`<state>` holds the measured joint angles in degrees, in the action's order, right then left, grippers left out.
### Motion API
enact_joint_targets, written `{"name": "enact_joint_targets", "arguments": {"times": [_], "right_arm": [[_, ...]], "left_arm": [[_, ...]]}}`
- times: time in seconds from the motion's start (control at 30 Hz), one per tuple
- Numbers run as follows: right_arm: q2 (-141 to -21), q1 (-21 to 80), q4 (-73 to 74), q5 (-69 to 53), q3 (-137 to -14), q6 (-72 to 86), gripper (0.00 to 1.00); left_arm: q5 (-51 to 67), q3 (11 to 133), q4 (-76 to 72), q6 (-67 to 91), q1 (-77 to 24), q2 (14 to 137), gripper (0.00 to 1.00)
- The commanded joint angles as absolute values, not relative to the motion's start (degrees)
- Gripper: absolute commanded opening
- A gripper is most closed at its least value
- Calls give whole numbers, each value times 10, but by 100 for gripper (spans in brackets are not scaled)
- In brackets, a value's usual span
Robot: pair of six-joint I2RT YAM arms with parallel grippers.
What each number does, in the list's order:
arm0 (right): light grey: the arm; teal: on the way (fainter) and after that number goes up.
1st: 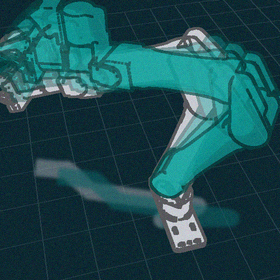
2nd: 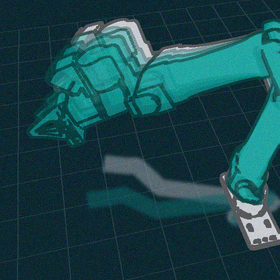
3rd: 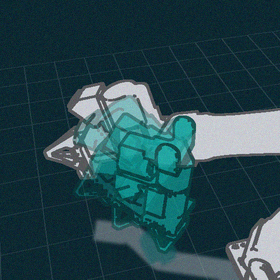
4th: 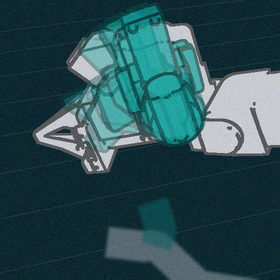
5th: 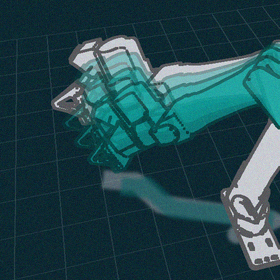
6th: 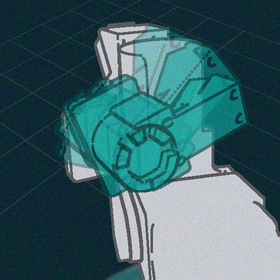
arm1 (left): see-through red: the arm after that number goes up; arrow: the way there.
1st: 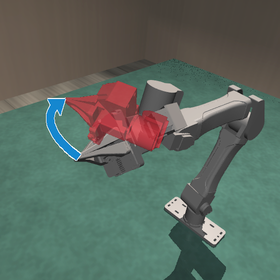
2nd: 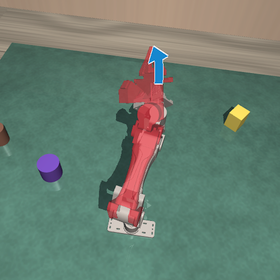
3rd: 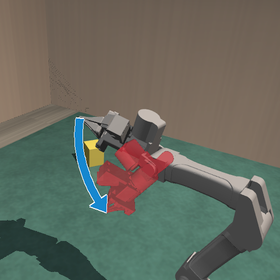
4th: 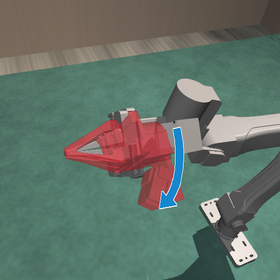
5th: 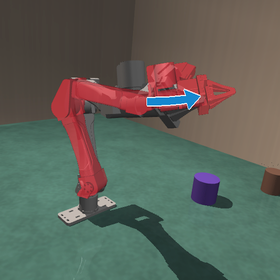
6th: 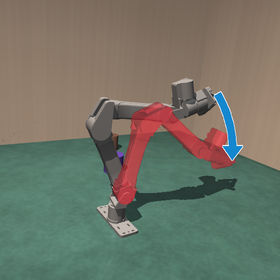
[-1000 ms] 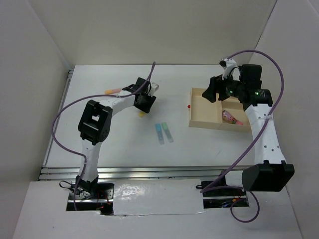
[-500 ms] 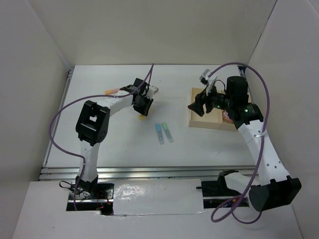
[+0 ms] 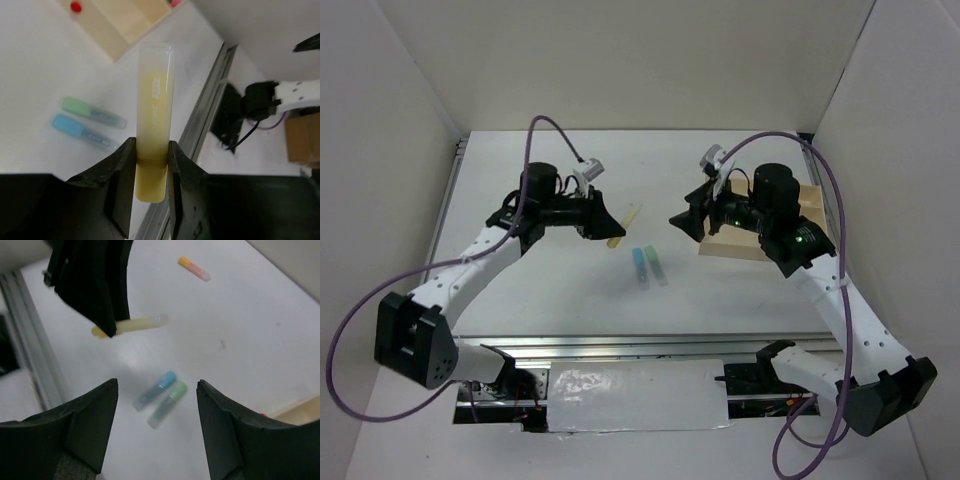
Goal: Sort the stationery into containers
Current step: Pick up the pen from the center of the board.
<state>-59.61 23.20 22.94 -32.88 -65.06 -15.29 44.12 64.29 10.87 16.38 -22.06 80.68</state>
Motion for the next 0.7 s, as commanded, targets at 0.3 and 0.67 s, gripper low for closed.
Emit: {"name": "enact_joint_targets", "arguments": {"times": [0.3, 0.67], "right_arm": [[-647, 298, -60, -325, -694, 311, 72], [-708, 319, -59, -240, -724, 384, 73]], "left_arm": [[477, 568, -249, 455, -197, 712, 0], [485, 558, -331, 540, -201, 705, 0]]}}
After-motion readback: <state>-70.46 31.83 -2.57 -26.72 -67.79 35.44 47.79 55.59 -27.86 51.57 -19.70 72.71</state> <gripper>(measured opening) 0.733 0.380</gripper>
